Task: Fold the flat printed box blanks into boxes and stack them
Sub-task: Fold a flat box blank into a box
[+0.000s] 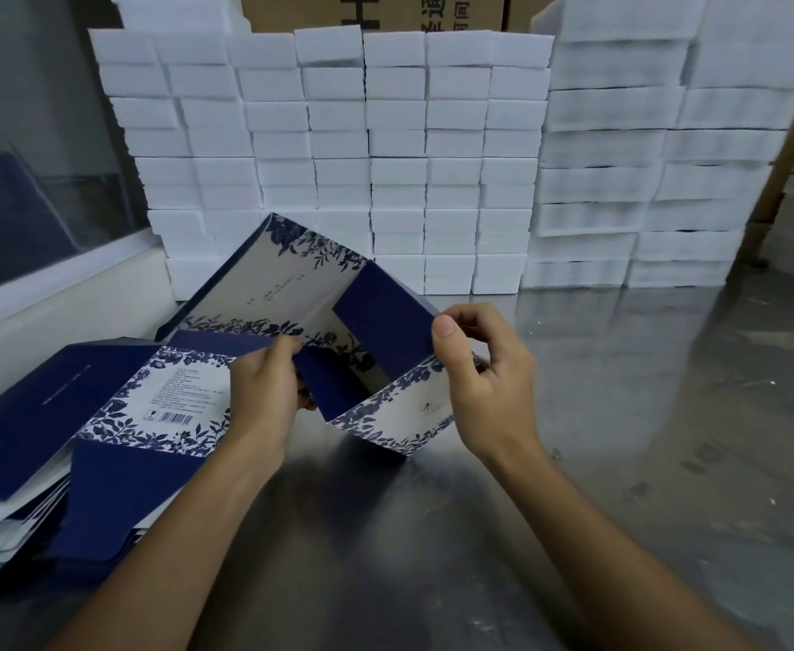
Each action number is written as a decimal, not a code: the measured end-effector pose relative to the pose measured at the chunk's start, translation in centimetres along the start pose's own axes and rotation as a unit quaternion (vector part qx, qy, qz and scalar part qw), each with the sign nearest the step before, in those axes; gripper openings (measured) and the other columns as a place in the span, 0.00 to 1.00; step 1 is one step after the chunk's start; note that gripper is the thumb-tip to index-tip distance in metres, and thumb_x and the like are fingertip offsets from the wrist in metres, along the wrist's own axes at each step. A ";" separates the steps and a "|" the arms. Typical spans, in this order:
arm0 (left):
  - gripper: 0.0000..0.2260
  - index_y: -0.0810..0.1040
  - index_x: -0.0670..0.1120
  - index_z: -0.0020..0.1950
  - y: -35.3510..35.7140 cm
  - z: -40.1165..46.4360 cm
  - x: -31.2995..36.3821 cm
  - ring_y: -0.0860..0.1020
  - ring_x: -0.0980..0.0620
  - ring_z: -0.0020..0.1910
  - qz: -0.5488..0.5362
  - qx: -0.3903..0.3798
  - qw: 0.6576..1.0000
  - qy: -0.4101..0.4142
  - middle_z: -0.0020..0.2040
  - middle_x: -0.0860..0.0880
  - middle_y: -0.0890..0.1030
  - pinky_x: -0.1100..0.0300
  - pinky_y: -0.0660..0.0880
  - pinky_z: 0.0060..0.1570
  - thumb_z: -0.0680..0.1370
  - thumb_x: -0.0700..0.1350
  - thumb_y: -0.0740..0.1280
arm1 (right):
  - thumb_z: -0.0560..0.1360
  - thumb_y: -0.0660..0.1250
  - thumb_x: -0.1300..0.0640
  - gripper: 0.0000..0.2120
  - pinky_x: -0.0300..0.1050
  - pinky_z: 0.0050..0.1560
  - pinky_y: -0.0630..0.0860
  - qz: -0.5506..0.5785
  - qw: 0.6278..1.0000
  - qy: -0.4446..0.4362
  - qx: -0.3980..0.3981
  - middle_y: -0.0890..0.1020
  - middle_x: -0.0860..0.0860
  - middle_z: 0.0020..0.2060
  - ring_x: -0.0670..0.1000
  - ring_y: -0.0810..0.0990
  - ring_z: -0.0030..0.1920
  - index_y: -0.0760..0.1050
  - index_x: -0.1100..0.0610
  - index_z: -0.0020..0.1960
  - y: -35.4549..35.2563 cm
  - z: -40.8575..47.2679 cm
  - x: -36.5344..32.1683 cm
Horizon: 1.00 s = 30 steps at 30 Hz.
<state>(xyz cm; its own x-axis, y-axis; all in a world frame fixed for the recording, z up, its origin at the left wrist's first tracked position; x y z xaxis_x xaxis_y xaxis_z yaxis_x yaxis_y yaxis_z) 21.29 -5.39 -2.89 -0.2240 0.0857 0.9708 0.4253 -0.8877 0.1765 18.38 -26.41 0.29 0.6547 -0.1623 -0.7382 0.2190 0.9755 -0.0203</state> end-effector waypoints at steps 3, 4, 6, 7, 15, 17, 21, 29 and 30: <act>0.23 0.70 0.51 0.22 0.1 -0.2 0.1 0.71 0.57 0.23 -0.008 -0.011 1.000 -0.005 0.22 0.54 0.70 0.64 0.69 0.24 0.78 0.44 0.64 | 0.74 0.63 0.37 0.17 0.33 0.37 0.73 0.005 1.000 -0.004 0.006 0.81 0.42 0.38 0.42 0.81 0.40 0.77 0.50 0.44 -0.1 0.1 0.2; 0.22 0.72 0.51 0.23 0.2 -0.3 0.1 0.72 0.57 0.24 -0.020 -0.017 1.000 -0.004 0.23 0.54 0.72 0.65 0.69 0.24 0.78 0.45 0.65 | 0.74 0.62 0.36 0.17 0.31 0.38 0.72 0.002 1.000 0.002 0.010 0.81 0.40 0.36 0.40 0.80 0.39 0.76 0.49 0.42 -0.2 0.2 0.3; 0.13 0.76 0.51 0.33 0.2 -0.4 0.1 0.75 0.52 0.33 -0.040 -0.015 0.999 0.011 0.33 0.48 0.76 0.61 0.72 0.30 0.78 0.47 0.66 | 0.73 0.60 0.33 0.19 0.28 0.39 0.70 -0.007 0.999 0.035 0.018 0.79 0.37 0.32 0.38 0.77 0.36 0.74 0.47 0.38 -0.2 0.5 0.7; 0.09 0.76 0.49 0.38 0.1 -0.3 0.1 0.76 0.51 0.36 -0.038 -0.008 0.999 0.022 0.37 0.46 0.77 0.59 0.73 0.33 0.78 0.48 0.67 | 0.72 0.59 0.31 0.21 0.28 0.39 0.70 -0.003 0.998 0.062 0.020 0.79 0.36 0.31 0.38 0.76 0.35 0.74 0.47 0.37 -0.3 0.5 1.1; 0.08 0.79 0.60 0.50 0.8 -0.2 -0.4 0.80 0.52 0.46 -0.028 -0.085 0.994 0.060 0.48 0.53 0.83 0.56 0.76 0.45 0.83 0.54 0.60 | 0.76 0.56 0.28 0.26 0.51 0.44 0.73 0.006 0.977 0.214 -0.004 0.78 0.44 0.35 0.48 0.76 0.38 0.74 0.50 0.42 -0.2 0.1 4.0; 0.08 0.78 0.61 0.55 0.9 -0.4 -0.4 0.80 0.54 0.48 -0.019 -0.084 0.994 0.064 0.49 0.56 0.83 0.57 0.76 0.44 0.83 0.55 0.59 | 0.78 0.62 0.37 0.16 0.48 0.40 0.75 0.020 0.975 0.222 0.008 0.80 0.47 0.41 0.47 0.77 0.37 0.73 0.50 0.47 -0.2 0.0 4.4; 0.12 0.73 0.60 0.67 1.0 -0.4 -0.4 0.81 0.58 0.49 -0.017 -0.087 0.994 0.069 0.50 0.59 0.83 0.54 0.78 0.47 0.83 0.54 0.60 | 0.79 0.68 0.46 0.07 0.46 0.42 0.80 0.037 0.974 0.222 0.025 0.81 0.50 0.53 0.51 0.82 0.48 0.72 0.47 0.52 -0.5 -0.1 4.6; 0.14 0.73 0.62 0.67 1.5 -1.4 0.9 0.80 0.55 0.58 -0.019 -0.112 0.987 0.116 0.60 0.54 0.81 0.56 0.80 0.50 0.85 0.52 0.54 | 0.80 0.63 0.41 0.14 0.38 0.44 0.81 0.084 0.973 0.212 -0.035 0.85 0.42 0.49 0.43 0.83 0.52 0.80 0.49 0.55 0.5 -0.3 3.4; 0.14 0.75 0.65 0.62 1.6 -1.6 1.3 0.81 0.54 0.53 -0.017 -0.112 0.986 0.126 0.56 0.53 0.83 0.59 0.80 0.44 0.85 0.51 0.53 | 0.81 0.61 0.40 0.16 0.32 0.40 0.78 0.097 0.974 0.200 -0.046 0.85 0.41 0.47 0.40 0.84 0.48 0.81 0.49 0.55 0.5 -0.2 3.1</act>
<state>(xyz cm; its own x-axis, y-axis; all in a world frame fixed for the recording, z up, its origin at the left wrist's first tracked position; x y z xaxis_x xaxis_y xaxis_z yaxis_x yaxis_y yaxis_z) 20.33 -7.45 -1.61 -0.4573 0.0281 0.8889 0.2162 -0.9660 0.1417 20.38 -26.38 -2.11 0.3383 0.0795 -0.9377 0.0414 0.9942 0.0992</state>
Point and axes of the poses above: each hand's wrist, its own z-axis towards the middle knuckle, its own y-axis out of the palm, x = y × z, the point moved 4 cm from there along z, towards the middle knuckle
